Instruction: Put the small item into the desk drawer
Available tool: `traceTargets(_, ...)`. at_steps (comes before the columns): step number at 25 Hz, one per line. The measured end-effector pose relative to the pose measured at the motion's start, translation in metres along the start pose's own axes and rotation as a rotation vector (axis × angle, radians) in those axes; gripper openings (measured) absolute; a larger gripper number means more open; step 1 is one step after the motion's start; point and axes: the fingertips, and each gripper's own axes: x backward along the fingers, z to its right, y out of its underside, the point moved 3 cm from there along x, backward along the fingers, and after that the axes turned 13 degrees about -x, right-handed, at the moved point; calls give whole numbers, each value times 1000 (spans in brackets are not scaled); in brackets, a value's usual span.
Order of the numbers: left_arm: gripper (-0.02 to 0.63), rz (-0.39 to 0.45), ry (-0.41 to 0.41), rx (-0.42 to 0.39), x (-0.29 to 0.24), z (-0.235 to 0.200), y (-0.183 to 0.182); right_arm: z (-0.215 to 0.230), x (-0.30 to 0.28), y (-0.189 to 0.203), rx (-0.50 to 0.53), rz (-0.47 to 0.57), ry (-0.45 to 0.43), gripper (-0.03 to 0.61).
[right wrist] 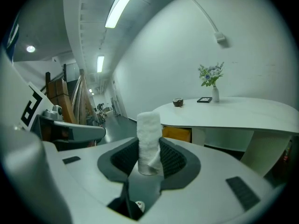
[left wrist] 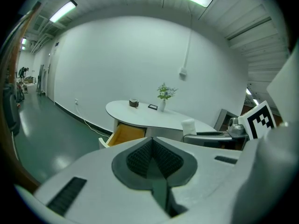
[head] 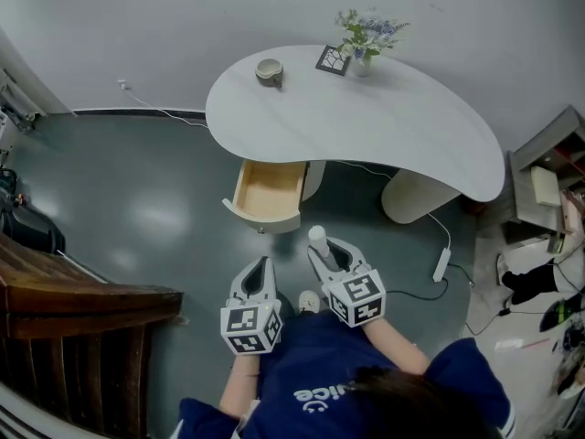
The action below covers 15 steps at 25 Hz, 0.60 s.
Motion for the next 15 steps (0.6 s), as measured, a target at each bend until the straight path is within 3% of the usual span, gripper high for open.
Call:
traceTargets(6,3,-22,9,-31,-21,-14,1,-3,-12,1,23,-40,-24,140)
traceTargets(15,3,-39,72,-38,-62,-52,-11,6,-61,-18,-16,-55,41,141)
